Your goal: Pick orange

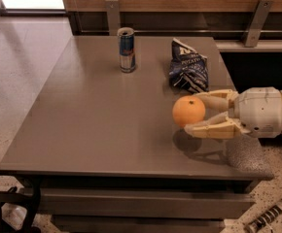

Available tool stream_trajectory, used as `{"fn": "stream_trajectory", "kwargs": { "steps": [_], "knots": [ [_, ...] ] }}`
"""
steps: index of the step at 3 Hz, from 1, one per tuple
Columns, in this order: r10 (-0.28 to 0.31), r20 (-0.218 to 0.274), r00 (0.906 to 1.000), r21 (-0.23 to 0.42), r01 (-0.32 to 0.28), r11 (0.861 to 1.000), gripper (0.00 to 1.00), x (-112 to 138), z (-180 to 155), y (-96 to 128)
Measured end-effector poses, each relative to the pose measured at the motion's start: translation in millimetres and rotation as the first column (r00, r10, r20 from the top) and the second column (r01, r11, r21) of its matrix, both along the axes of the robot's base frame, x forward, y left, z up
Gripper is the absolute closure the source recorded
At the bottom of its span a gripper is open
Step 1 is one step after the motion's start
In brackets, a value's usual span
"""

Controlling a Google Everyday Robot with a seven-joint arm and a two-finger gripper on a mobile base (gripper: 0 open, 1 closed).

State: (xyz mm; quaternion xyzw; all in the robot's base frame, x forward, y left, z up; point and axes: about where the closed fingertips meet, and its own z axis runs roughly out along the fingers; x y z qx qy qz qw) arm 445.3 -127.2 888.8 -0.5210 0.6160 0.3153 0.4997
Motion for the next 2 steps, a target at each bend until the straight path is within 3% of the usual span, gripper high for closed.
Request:
{"fn": "stream_trajectory", "kwargs": {
  "steps": [2],
  "knots": [
    [-0.011, 0.093, 0.9956, -0.063, 0.017, 0.998, 1.0, -2.7, 60.7, -4.9]
  ]
}}
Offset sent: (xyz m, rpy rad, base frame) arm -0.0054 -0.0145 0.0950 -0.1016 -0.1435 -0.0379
